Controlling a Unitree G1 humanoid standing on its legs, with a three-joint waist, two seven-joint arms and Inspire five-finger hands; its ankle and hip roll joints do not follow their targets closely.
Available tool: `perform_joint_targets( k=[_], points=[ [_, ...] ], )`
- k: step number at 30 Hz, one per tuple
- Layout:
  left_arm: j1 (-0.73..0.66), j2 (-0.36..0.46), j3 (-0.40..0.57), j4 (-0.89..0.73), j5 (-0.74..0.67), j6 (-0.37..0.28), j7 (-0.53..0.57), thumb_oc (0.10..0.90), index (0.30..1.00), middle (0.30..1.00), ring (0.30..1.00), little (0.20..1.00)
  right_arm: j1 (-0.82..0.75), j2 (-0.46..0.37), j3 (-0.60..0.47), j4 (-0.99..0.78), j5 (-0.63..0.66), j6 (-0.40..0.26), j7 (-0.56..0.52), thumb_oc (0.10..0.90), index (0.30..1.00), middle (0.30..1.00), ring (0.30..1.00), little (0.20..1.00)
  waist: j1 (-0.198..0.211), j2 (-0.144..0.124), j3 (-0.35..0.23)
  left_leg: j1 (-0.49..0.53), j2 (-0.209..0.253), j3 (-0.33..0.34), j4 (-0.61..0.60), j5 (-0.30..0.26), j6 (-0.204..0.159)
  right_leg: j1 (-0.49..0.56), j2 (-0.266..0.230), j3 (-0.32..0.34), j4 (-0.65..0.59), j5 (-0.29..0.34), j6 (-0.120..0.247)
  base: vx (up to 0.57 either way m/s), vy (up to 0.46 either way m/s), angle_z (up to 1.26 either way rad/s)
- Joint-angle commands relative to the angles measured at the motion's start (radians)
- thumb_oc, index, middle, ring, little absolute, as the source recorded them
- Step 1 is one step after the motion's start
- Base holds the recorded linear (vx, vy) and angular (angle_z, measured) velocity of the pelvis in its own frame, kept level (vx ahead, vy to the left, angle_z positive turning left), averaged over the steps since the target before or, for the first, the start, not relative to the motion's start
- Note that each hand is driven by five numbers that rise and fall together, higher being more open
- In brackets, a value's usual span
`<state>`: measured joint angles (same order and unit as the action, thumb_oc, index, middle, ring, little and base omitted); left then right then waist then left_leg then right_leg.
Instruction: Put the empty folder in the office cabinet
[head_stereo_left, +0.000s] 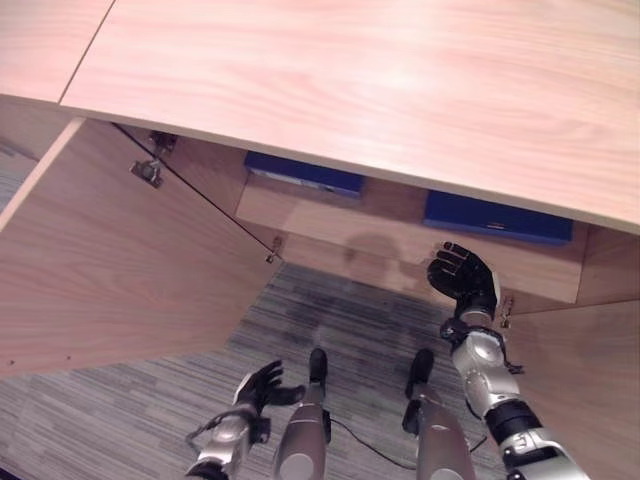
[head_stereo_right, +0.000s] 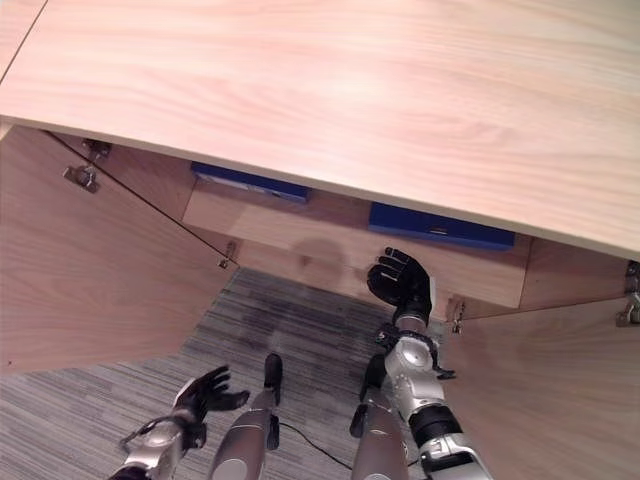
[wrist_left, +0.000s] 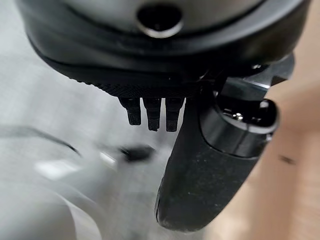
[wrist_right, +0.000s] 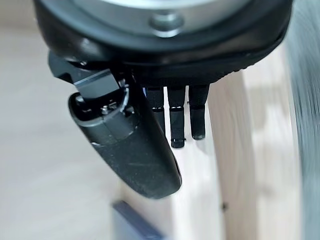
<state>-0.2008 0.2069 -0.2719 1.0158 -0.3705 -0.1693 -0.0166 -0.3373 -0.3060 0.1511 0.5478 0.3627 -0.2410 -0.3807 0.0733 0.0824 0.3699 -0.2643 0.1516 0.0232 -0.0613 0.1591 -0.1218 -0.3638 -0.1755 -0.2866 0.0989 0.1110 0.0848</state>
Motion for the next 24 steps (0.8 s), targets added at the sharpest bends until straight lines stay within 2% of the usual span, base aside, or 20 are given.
perform_joint_targets(
  k=[1, 6, 16, 24],
  points=[
    [-0.004, 0.002, -0.021, 0.028, 0.001, -0.021, -0.017, 0.8, 0.9, 0.9, 0.9, 0.9, -0.094, -0.115, -0.035, -0.111, -0.194, -0.024, -0.062, 0.4, 0.3, 0.3, 0.3, 0.3, -0.007, 0.005, -0.025, 0.008, 0.058, -0.007, 0.054, -0.085, -0.061, 0.036, -0.079, 0.035, 0.148, -0.185, 0.099, -0.01, -0.014, -0.03],
    [0.009, 0.014, -0.033, 0.029, 0.019, -0.028, -0.026, 0.8, 0.9, 0.9, 0.9, 0.9, -0.21, -0.197, -0.01, -0.015, -0.287, 0.022, -0.084, 0.4, 0.3, 0.3, 0.3, 0.3, 0.012, 0.001, -0.021, -0.003, 0.057, -0.014, 0.069, -0.088, -0.057, 0.033, -0.081, 0.038, 0.157, -0.187, 0.098, 0.0, -0.007, -0.02],
    [0.083, 0.049, -0.079, 0.015, 0.037, -0.035, -0.049, 0.8, 0.9, 0.9, 0.9, 0.9, -0.425, -0.295, 0.085, 0.262, -0.268, 0.067, -0.045, 0.4, 0.3, 0.3, 0.3, 0.3, 0.061, 0.014, -0.011, -0.025, 0.05, -0.029, 0.073, -0.08, -0.057, 0.03, -0.081, 0.029, 0.151, -0.183, 0.096, 0.0, -0.001, 0.03],
    [0.121, 0.083, -0.119, 0.015, 0.047, -0.039, -0.063, 0.8, 0.9, 0.9, 0.9, 0.9, -0.591, -0.361, 0.207, 0.514, -0.228, 0.093, 0.013, 0.4, 0.3, 0.3, 0.3, 0.3, 0.104, 0.032, 0.021, -0.066, 0.045, -0.044, 0.071, -0.061, -0.061, -0.002, -0.088, 0.012, 0.16, -0.181, 0.098, 0.01, -0.008, 0.07]
  ],
)
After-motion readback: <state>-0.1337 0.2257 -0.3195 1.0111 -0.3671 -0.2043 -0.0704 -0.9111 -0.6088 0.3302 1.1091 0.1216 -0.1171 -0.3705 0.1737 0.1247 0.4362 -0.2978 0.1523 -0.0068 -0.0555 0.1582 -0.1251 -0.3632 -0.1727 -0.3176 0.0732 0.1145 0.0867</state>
